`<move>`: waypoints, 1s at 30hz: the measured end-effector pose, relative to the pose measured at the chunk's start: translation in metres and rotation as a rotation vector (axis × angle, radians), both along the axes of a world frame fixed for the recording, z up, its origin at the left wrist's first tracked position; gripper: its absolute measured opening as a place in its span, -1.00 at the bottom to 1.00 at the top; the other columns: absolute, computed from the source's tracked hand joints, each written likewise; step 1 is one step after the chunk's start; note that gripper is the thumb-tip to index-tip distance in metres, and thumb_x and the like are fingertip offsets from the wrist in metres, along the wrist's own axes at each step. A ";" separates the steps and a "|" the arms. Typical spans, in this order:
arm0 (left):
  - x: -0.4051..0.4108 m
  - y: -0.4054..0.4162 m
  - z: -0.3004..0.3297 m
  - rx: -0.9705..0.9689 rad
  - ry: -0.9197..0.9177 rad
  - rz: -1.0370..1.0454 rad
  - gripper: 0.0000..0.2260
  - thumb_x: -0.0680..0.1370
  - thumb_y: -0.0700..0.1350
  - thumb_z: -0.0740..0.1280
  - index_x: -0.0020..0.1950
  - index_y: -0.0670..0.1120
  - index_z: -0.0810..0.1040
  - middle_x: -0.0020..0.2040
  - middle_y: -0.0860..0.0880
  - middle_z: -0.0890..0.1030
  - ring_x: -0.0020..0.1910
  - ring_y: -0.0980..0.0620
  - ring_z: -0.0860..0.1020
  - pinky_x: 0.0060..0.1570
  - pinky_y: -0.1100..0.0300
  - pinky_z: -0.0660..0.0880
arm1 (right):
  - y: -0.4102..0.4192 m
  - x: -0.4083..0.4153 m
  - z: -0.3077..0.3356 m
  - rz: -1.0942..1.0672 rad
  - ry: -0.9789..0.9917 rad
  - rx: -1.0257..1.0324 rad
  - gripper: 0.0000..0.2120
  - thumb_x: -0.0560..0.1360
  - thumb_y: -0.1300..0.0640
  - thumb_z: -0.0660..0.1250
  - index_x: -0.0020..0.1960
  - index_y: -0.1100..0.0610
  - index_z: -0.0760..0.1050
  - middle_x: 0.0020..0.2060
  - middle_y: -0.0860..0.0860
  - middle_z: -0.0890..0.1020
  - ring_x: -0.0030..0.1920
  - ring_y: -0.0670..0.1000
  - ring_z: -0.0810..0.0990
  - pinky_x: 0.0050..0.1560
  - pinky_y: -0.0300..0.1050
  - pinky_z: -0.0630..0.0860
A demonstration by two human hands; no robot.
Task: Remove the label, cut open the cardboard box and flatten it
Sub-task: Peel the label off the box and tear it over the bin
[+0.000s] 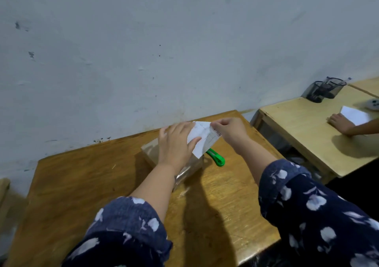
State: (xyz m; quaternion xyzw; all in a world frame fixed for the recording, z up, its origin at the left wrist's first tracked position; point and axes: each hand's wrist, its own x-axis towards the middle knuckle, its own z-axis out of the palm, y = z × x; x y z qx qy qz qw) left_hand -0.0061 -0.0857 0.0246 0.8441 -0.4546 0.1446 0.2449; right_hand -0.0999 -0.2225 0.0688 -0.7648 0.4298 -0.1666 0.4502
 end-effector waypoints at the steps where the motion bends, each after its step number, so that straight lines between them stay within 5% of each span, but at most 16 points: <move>1: -0.004 -0.005 0.003 0.009 0.023 -0.005 -0.68 0.57 0.16 0.22 0.28 0.11 0.52 0.22 0.16 0.57 0.23 0.13 0.46 0.16 0.14 0.13 | -0.001 -0.008 0.002 0.025 -0.001 0.015 -0.78 0.49 -0.01 0.33 -0.33 -0.08 0.57 -0.24 -0.13 0.63 -0.03 0.02 0.56 0.20 0.12 0.44; 5: -0.031 -0.020 0.016 -0.041 0.214 -0.021 -0.81 0.56 0.10 0.28 0.06 0.11 0.65 0.01 0.14 0.67 0.03 0.10 0.52 0.03 0.14 0.15 | -0.013 -0.053 0.017 0.139 -0.008 0.091 -0.84 0.54 0.05 0.30 -0.11 0.07 0.62 -0.21 -0.06 0.59 -0.15 -0.06 0.51 -0.14 -0.20 0.43; 9: -0.065 -0.039 0.022 -0.101 0.638 -0.110 -0.92 0.48 0.04 0.41 -0.11 0.10 0.69 -0.22 0.18 0.65 -0.09 0.04 0.57 0.25 -0.05 0.36 | -0.035 -0.102 0.017 0.165 0.046 -0.003 -0.90 0.51 0.03 0.35 -0.16 -0.02 0.59 -0.19 -0.07 0.61 -0.10 -0.01 0.56 -0.11 -0.15 0.48; 14: -0.136 -0.055 0.025 -0.016 0.597 -0.099 -0.93 0.49 0.05 0.40 -0.12 0.11 0.67 -0.13 0.12 0.68 -0.01 0.02 0.57 0.21 -0.03 0.37 | -0.048 -0.166 0.015 0.314 0.096 -0.278 -0.79 0.44 0.00 0.42 0.07 -0.14 0.60 0.12 -0.12 0.62 0.18 -0.03 0.52 0.28 0.13 0.39; 16: -0.170 -0.062 0.024 -0.020 0.614 -0.096 -0.93 0.49 0.07 0.40 -0.13 0.13 0.66 -0.15 0.11 0.68 -0.04 0.02 0.57 0.21 -0.03 0.36 | -0.052 -0.192 0.016 0.370 0.146 -0.360 -0.95 0.44 -0.01 0.43 -0.11 -0.08 0.63 -0.04 -0.04 0.69 0.07 -0.01 0.58 0.24 0.11 0.41; 22: -0.261 -0.076 0.015 -0.026 0.506 -0.038 -0.85 0.54 0.14 0.31 -0.16 0.18 0.63 -0.13 0.14 0.69 -0.03 0.07 0.58 0.12 0.07 0.27 | -0.070 -0.266 -0.002 0.431 0.123 -0.395 -0.88 0.42 0.02 0.45 -0.27 0.01 0.58 -0.36 -0.11 0.59 -0.27 -0.10 0.53 -0.08 -0.05 0.48; 26: -0.300 -0.078 0.012 0.028 0.559 0.102 -0.83 0.57 0.12 0.26 -0.15 0.19 0.60 -0.06 0.12 0.67 0.05 0.02 0.53 0.07 0.09 0.16 | -0.062 -0.300 -0.013 0.482 0.048 -0.488 -0.88 0.46 0.12 0.39 -0.25 0.03 0.56 -0.38 -0.19 0.51 -0.20 -0.07 0.52 -0.04 0.00 0.51; 30: -0.312 -0.077 0.014 -0.048 0.827 0.110 -0.82 0.53 0.08 0.33 -0.26 0.19 0.62 -0.05 0.11 0.67 0.08 0.00 0.55 0.25 -0.04 0.34 | -0.050 -0.317 -0.013 0.489 -0.033 -0.614 -0.86 0.47 0.21 0.35 -0.24 0.03 0.55 -0.38 -0.24 0.44 -0.11 -0.08 0.42 0.04 -0.01 0.43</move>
